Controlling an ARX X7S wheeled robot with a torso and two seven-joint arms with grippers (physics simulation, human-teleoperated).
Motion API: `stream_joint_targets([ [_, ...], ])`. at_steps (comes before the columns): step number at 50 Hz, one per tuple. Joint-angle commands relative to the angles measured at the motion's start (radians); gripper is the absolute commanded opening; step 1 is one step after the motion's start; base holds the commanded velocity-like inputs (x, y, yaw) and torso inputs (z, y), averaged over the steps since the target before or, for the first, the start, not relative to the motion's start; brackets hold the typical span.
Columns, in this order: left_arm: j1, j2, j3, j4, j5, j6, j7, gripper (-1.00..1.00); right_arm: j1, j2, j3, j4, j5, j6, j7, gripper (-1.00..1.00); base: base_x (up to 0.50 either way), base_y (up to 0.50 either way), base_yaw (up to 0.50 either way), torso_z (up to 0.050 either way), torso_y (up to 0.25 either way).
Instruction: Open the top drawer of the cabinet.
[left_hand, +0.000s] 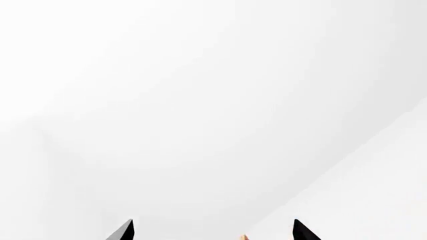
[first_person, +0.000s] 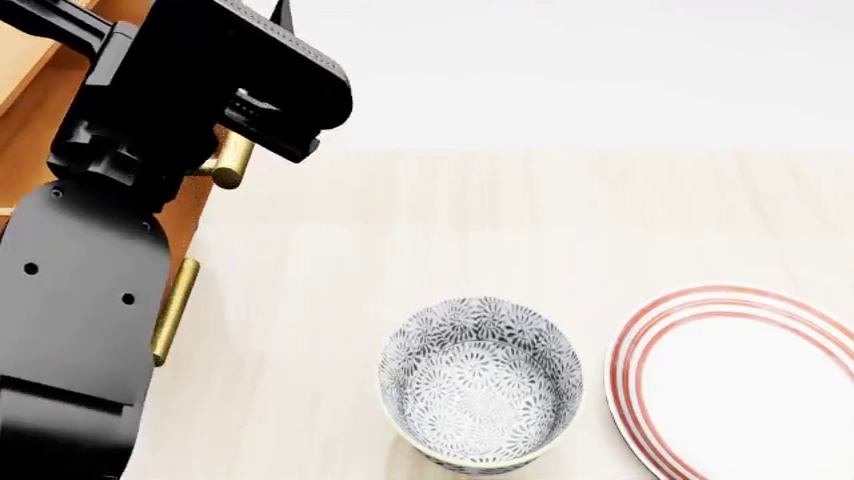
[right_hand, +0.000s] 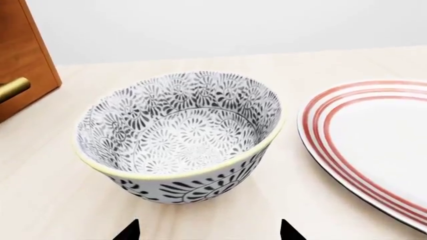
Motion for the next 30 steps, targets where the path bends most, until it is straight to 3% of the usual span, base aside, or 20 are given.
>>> stream_joint_targets([
  [1, -0.044, -0.005, -0.029, -0.119, -0.046, 0.055, -0.039, 1.0, 0.0, 0.003, -0.003, -0.002, 0.004, 0.002, 0.002, 1.0, 0.0, 0.0, 0.0, 0.0, 0.0],
  [30, -0.183, 0.001, -0.056, -0.385, -0.144, 0.121, -0.074, 1.0, 0.004, 0.004, -0.015, 0.01, 0.008, -0.008, -0.002, 1.0, 0.0, 0.0, 0.0, 0.0, 0.0],
])
